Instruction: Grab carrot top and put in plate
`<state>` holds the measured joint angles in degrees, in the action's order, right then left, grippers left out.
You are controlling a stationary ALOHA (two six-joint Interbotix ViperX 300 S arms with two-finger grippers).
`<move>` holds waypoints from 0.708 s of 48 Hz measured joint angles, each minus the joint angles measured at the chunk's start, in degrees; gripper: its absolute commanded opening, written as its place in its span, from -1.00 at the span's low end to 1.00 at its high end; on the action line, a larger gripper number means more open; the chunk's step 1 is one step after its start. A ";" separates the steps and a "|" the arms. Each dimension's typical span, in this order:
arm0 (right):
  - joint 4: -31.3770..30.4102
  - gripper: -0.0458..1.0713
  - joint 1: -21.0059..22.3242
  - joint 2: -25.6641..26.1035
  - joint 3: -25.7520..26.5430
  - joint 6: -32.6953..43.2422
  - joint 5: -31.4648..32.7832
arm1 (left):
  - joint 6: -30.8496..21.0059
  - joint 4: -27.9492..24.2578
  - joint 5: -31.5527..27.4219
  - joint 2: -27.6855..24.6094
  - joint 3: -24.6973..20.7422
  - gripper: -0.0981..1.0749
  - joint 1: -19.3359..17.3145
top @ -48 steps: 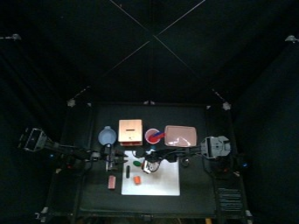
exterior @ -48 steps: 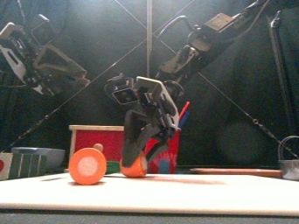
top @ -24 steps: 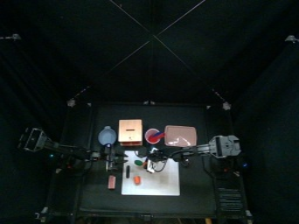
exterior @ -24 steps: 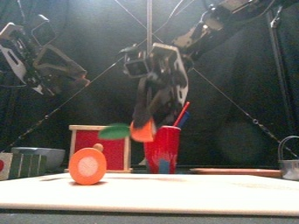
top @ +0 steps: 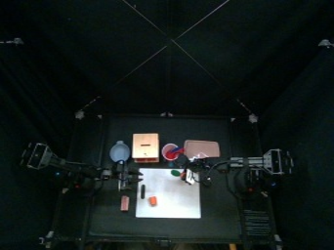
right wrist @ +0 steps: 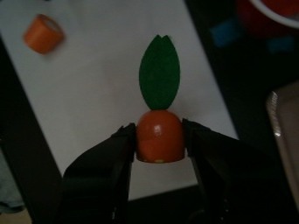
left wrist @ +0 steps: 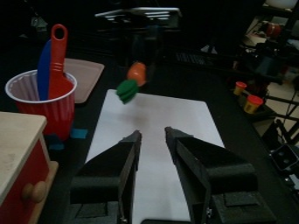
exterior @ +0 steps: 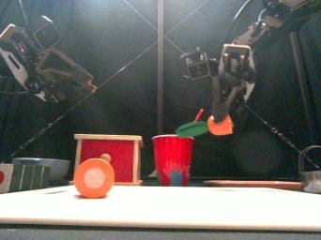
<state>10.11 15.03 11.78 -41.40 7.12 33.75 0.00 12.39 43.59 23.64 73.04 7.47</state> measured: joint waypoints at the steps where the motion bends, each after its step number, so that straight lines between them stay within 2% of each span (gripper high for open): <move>1: -0.79 0.10 0.88 0.00 -0.44 0.00 0.00 | 0.00 0.00 0.00 0.00 0.00 0.39 -0.09; 11: -8.26 0.10 9.23 -2.46 -2.72 0.00 0.09 | 0.26 0.00 0.00 -0.09 0.00 0.39 0.00; 20: -10.90 0.18 15.29 -5.89 -2.99 -0.09 -1.41 | 0.26 -0.09 0.09 0.00 0.18 0.39 -0.09; 34: -11.69 0.56 16.70 -6.33 -3.52 0.00 -3.52 | 0.26 0.00 0.00 0.00 0.26 0.39 -0.18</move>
<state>-1.58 31.73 5.45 -44.91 7.12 30.23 0.26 12.39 43.59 23.64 73.30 7.29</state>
